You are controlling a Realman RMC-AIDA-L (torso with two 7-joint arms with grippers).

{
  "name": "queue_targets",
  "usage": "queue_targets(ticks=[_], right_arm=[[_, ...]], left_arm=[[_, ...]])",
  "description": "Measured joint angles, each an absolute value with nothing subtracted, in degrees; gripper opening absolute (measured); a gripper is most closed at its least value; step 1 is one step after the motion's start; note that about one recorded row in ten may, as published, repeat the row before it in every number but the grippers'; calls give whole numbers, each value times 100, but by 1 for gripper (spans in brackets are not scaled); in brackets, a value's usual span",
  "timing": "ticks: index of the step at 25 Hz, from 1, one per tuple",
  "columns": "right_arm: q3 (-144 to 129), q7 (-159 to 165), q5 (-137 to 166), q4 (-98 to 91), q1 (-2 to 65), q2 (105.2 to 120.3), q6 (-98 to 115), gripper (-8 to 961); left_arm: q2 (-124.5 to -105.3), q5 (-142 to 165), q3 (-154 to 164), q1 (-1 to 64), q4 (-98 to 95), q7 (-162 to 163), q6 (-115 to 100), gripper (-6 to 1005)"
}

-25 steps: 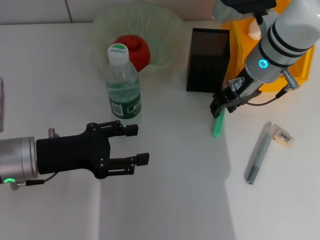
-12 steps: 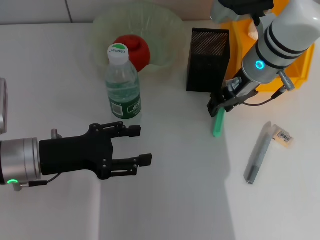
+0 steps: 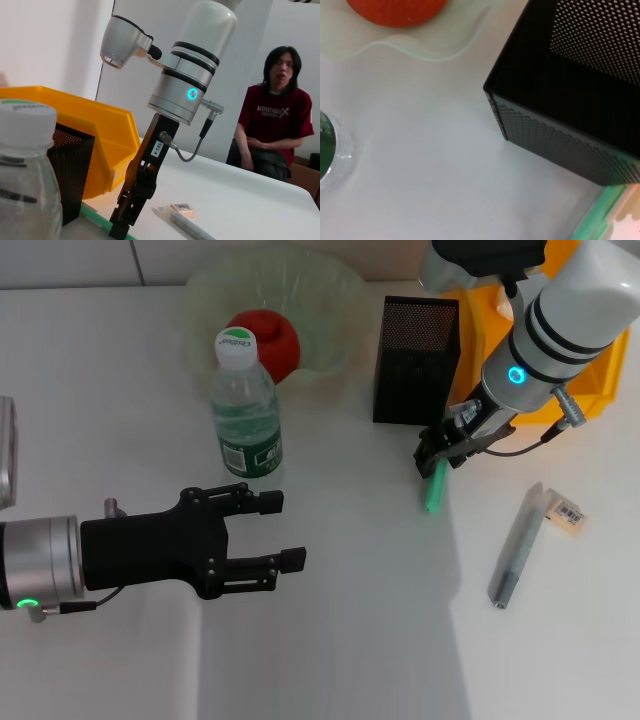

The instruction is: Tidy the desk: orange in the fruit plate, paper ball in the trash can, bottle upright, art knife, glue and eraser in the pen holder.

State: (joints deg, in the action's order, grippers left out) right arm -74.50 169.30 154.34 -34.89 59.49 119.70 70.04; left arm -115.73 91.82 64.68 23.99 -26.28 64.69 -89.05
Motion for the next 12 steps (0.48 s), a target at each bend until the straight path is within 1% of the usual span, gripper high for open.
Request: queue_targets(ticks=[12], right_arm=[[-7453,16936,15433,-3478,5931,11971,7021,368]], left_arm=[[-11587,9184,6468,2400,-2629,6457,-8865,765]])
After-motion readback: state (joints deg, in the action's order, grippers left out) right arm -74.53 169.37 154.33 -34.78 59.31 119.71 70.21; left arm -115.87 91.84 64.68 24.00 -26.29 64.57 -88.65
